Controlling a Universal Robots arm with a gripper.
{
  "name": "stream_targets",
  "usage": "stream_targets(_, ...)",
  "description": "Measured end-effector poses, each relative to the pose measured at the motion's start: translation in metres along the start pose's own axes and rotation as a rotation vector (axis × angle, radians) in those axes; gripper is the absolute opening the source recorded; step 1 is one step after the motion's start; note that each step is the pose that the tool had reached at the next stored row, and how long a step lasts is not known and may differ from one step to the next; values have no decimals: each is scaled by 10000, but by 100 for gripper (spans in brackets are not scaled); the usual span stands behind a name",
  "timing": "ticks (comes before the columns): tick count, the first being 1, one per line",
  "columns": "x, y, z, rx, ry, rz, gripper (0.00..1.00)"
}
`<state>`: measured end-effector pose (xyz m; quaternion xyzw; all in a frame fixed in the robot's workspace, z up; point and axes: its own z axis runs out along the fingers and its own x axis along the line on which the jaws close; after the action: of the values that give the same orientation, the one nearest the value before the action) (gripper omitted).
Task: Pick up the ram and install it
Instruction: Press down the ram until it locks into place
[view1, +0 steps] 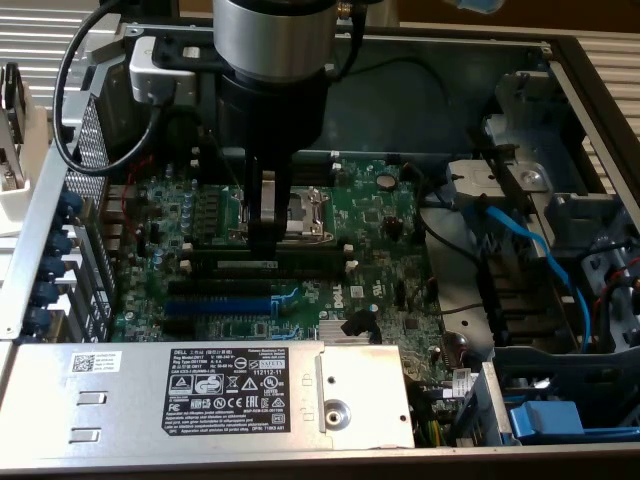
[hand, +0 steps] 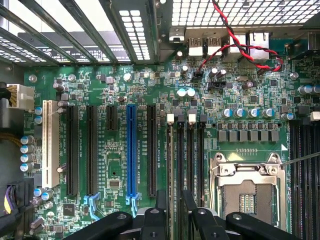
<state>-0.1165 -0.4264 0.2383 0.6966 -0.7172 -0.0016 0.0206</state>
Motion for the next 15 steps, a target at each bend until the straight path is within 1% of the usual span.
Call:
stream_targets(1,0,0,0,0,0,0,24)
stream_targets(3,0,0,0,0,0,0,11)
stream_targets(15,0,-8,0,-6,0,-1,10)
